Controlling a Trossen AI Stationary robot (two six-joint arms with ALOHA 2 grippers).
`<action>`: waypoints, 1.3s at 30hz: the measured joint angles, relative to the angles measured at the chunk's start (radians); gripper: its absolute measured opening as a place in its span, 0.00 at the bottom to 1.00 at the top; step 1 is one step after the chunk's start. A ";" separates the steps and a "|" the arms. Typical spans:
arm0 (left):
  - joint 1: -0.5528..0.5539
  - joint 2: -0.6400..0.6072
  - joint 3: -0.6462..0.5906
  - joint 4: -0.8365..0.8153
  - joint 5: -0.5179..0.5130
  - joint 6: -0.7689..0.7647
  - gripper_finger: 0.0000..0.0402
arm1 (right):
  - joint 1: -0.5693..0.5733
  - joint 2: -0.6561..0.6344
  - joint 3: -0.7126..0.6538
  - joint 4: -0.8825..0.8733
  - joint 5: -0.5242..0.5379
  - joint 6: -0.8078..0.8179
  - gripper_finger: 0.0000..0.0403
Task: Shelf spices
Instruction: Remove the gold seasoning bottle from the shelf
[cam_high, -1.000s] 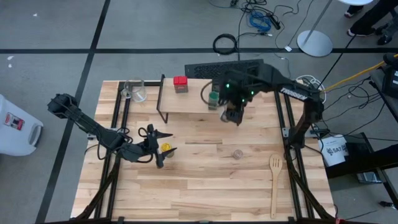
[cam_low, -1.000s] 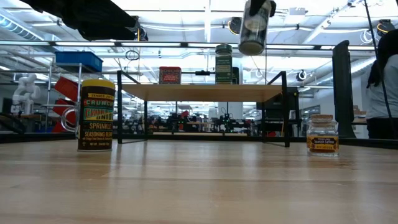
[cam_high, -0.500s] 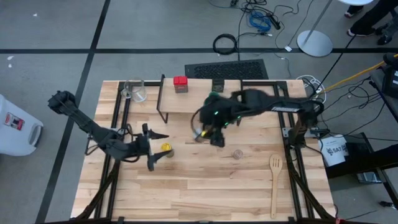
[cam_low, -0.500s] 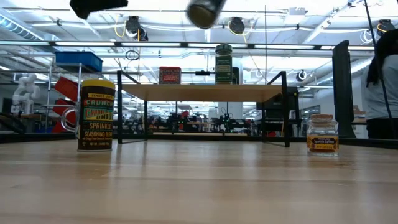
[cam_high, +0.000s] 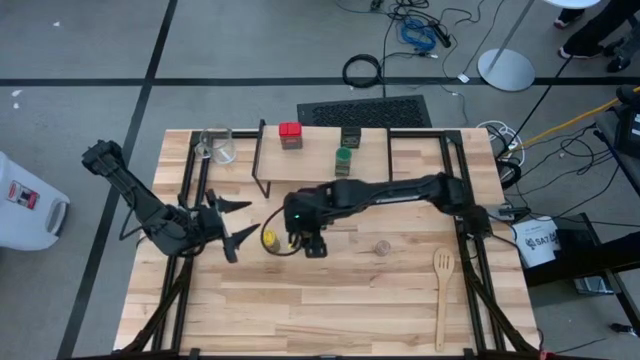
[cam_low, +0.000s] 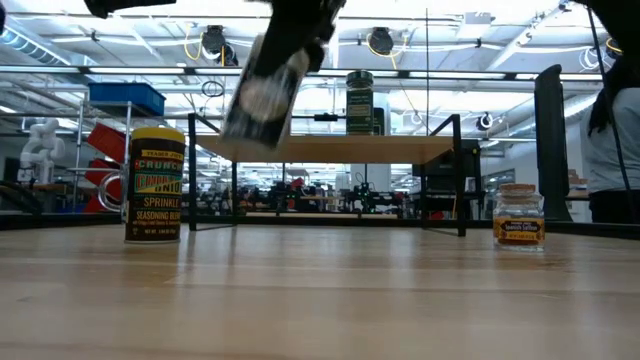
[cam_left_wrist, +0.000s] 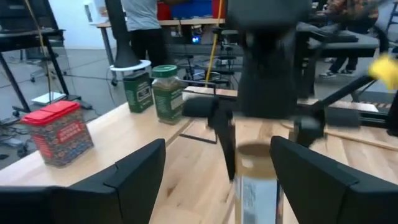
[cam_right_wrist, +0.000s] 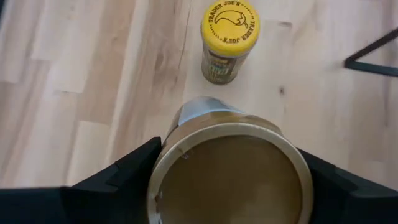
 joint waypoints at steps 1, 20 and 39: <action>-0.002 -0.005 0.000 -0.004 -0.006 -0.003 0.75 | -0.001 0.016 0.000 0.014 0.001 -0.005 0.68; -0.002 -0.012 0.000 -0.028 -0.039 -0.007 0.75 | -0.013 0.116 0.000 0.130 0.004 -0.037 0.69; -0.002 -0.011 0.000 -0.024 -0.039 -0.010 0.75 | -0.016 0.130 0.000 0.148 0.001 -0.056 0.69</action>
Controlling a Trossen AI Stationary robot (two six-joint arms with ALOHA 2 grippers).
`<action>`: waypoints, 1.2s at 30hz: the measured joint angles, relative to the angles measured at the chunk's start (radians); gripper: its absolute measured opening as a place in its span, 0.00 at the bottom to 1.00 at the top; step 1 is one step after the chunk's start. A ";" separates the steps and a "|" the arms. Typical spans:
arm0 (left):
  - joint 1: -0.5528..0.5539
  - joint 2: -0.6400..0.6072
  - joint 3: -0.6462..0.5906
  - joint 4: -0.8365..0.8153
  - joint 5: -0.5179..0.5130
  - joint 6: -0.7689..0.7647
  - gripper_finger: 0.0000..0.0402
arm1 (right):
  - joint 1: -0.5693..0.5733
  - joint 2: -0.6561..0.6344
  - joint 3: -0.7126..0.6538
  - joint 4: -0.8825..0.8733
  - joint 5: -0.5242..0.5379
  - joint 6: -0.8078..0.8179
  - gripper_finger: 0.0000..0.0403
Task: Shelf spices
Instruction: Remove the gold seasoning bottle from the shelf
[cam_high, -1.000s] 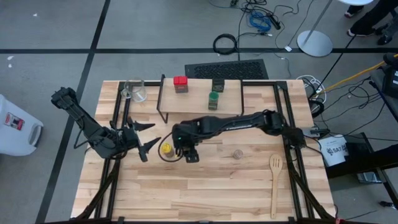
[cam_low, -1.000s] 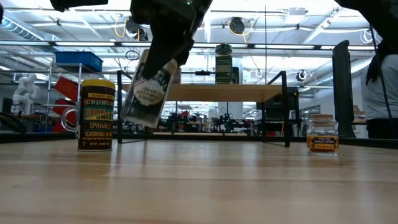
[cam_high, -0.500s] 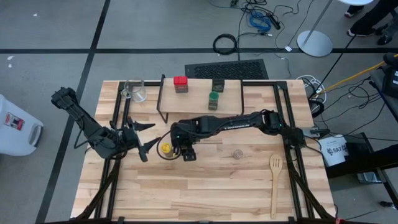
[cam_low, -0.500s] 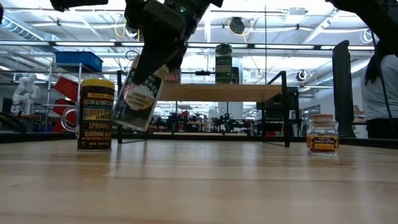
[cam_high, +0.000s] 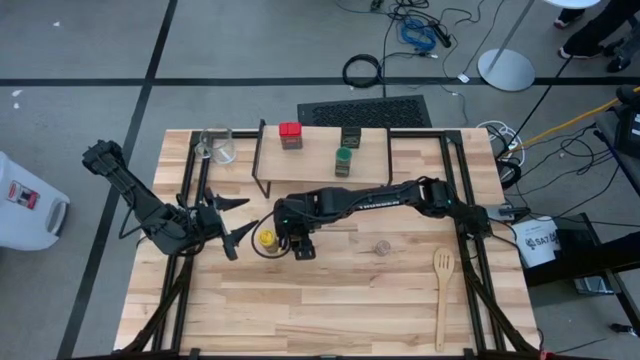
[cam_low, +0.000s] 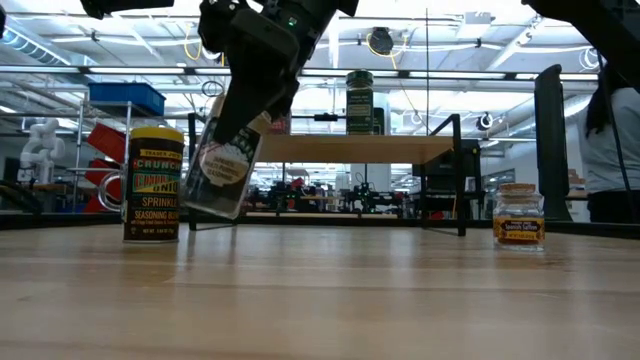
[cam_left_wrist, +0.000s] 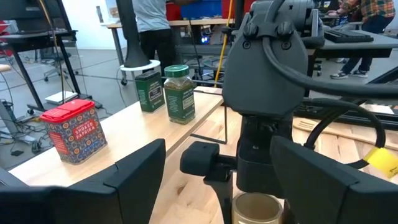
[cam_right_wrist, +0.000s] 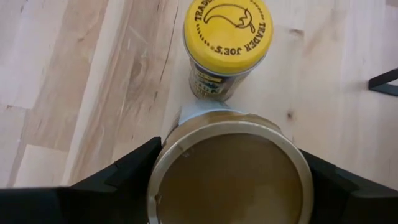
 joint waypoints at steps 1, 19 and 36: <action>0.000 0.000 0.000 0.000 0.000 0.000 0.75 | 0.000 0.000 0.000 -0.002 -0.002 0.000 0.69; 0.000 0.000 0.000 0.000 0.000 -0.006 0.75 | -0.002 0.025 0.000 -0.002 -0.009 -0.002 0.69; 0.000 0.000 0.000 -0.001 0.000 -0.006 0.75 | -0.006 0.032 0.000 0.023 -0.008 -0.013 0.78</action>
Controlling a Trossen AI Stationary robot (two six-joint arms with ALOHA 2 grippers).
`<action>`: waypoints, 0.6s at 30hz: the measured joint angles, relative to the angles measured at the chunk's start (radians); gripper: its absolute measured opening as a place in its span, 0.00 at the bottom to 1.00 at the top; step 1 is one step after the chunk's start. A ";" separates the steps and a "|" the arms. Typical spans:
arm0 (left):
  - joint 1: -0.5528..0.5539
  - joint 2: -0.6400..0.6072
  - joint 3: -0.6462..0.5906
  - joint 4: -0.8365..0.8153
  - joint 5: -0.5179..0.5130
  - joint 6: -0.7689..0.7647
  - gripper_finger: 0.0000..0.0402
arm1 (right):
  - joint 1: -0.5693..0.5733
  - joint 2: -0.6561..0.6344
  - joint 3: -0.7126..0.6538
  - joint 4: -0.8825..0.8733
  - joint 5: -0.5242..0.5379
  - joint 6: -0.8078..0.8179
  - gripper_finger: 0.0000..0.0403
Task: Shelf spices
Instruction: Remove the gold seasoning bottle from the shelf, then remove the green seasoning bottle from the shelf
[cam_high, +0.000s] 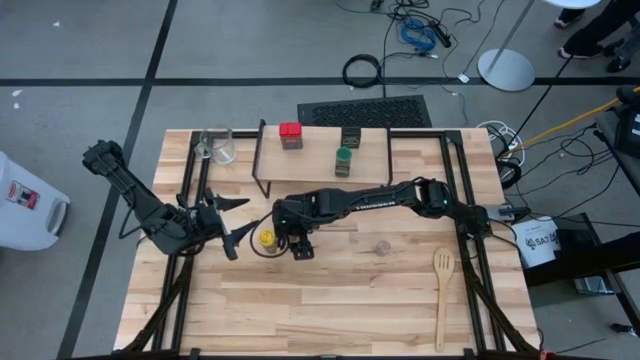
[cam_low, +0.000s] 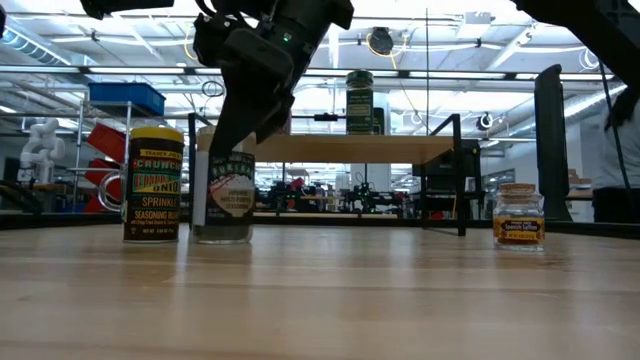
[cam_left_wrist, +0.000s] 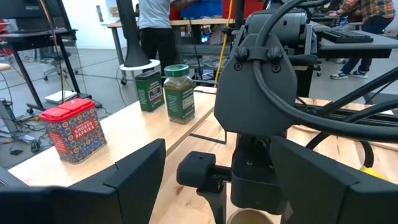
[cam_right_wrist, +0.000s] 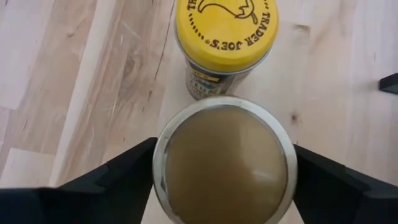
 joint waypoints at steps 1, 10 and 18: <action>0.000 0.000 0.000 0.000 0.000 0.000 0.75 | 0.000 0.000 0.000 0.000 0.000 -0.002 0.78; 0.000 0.000 0.000 -0.009 0.000 0.000 0.75 | 0.005 -0.073 0.000 -0.013 0.006 0.014 0.78; 0.000 0.000 0.000 -0.010 0.000 0.000 0.75 | 0.035 -0.239 0.000 -0.122 0.069 0.027 0.78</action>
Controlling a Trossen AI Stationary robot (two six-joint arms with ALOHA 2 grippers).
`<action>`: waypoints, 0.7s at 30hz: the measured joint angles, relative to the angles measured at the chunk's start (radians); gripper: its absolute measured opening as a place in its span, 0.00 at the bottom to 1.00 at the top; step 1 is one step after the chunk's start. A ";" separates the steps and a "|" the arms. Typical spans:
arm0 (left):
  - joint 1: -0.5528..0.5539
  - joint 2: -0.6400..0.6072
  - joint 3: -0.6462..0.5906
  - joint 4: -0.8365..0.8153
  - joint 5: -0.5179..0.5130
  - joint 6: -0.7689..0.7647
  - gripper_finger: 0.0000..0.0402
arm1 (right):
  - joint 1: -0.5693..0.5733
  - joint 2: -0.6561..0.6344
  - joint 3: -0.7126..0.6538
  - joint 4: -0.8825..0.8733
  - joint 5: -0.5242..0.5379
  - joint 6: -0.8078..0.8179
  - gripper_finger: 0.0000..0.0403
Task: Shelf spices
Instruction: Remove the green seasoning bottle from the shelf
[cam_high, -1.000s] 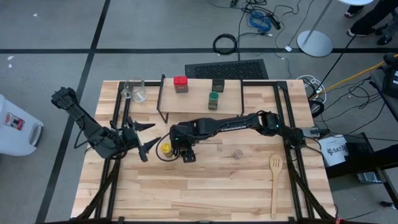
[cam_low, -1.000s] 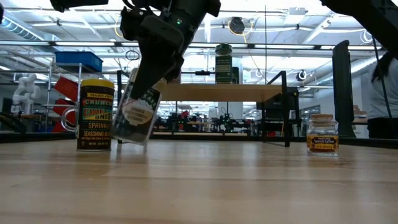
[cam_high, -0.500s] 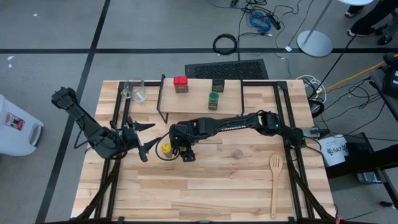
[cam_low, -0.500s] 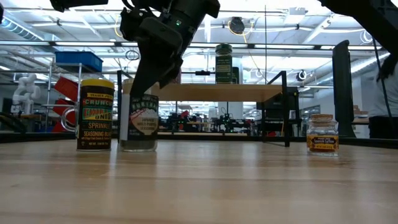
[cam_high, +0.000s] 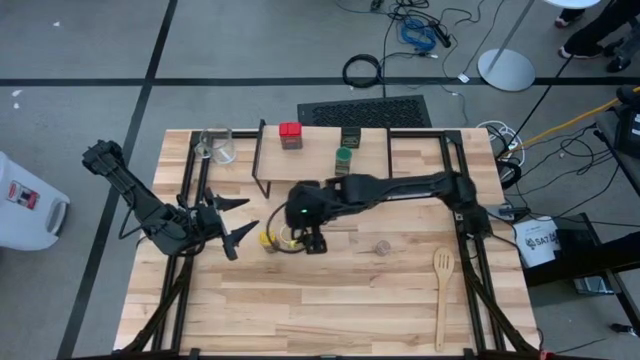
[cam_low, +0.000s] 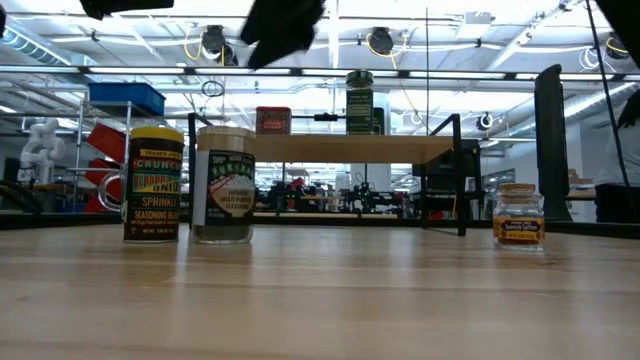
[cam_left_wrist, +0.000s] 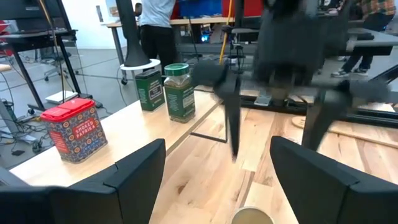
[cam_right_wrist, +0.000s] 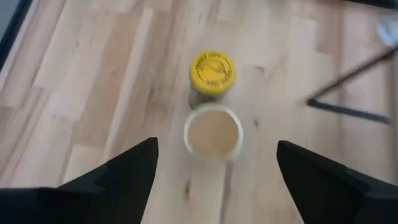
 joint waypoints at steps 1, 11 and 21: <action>0.000 0.000 0.000 0.001 0.000 0.000 0.75 | 0.006 -0.023 0.000 -0.030 0.019 0.007 0.78; 0.044 0.000 0.032 0.029 0.048 0.047 0.75 | 0.053 -0.230 0.000 -0.359 0.263 0.143 0.78; 0.214 0.000 0.116 0.010 0.210 0.174 0.75 | 0.025 -0.344 0.000 -0.383 0.334 0.144 0.78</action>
